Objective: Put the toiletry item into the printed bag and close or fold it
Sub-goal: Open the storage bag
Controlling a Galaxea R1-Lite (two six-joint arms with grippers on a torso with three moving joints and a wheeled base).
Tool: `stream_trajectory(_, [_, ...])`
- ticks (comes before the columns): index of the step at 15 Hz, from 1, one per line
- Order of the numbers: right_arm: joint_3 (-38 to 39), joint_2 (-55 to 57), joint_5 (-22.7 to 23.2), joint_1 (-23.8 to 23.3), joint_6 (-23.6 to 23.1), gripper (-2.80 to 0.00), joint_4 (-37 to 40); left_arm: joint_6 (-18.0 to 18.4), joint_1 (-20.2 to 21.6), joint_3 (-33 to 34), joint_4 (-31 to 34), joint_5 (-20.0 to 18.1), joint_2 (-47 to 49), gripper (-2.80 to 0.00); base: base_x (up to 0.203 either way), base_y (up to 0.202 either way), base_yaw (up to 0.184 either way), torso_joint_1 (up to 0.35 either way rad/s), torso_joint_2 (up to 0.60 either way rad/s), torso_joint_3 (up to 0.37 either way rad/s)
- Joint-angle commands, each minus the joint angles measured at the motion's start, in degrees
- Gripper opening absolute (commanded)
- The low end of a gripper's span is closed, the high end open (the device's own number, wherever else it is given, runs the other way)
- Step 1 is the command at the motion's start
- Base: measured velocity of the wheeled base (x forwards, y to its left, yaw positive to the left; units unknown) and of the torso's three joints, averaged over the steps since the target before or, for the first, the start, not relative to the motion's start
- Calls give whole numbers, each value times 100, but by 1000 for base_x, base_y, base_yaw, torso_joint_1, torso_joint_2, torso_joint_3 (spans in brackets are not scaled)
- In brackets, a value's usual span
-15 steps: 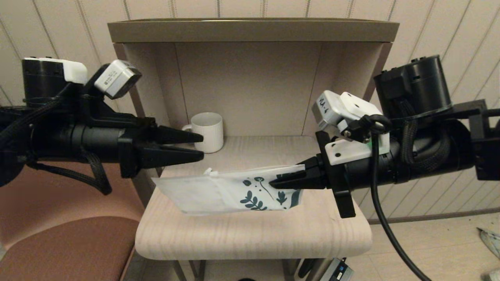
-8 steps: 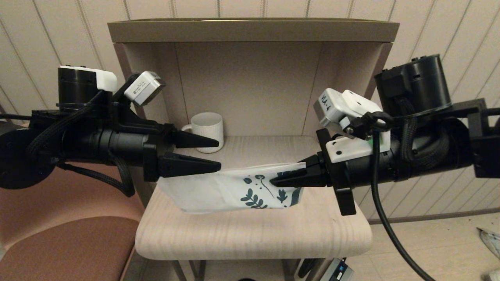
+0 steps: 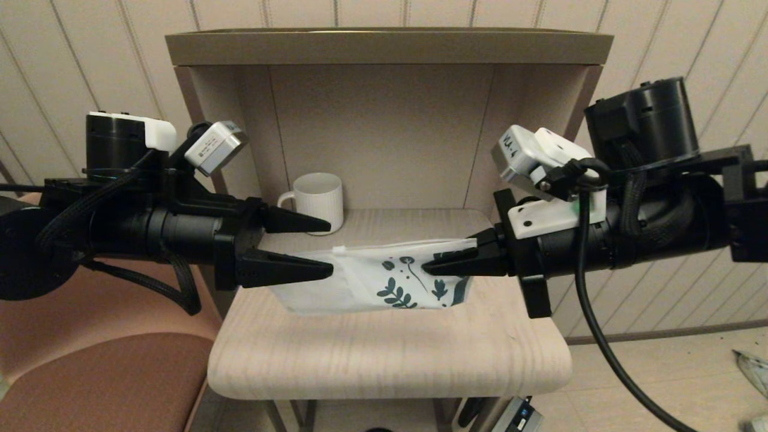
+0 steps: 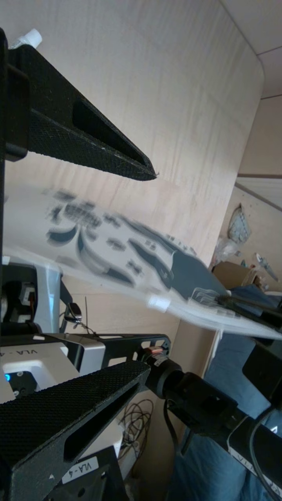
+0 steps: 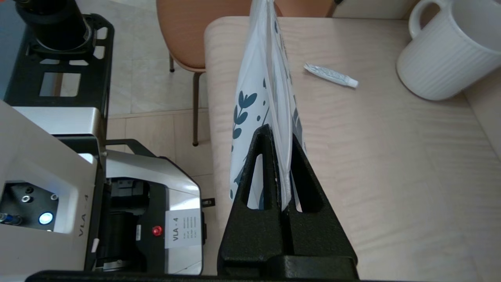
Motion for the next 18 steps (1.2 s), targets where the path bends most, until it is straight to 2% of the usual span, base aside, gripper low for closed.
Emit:
stream_trajectory(1, [1, 5, 26, -6, -10, -280, 2, 9, 10, -25, -10, -38, -48, 0, 0, 0, 0, 0, 0, 0])
stream_trajectory(18, [-67, 102, 26, 73, -1, -280, 0, 18, -17, 10, -1, -30, -83, 0, 0, 0, 0, 0, 0, 0])
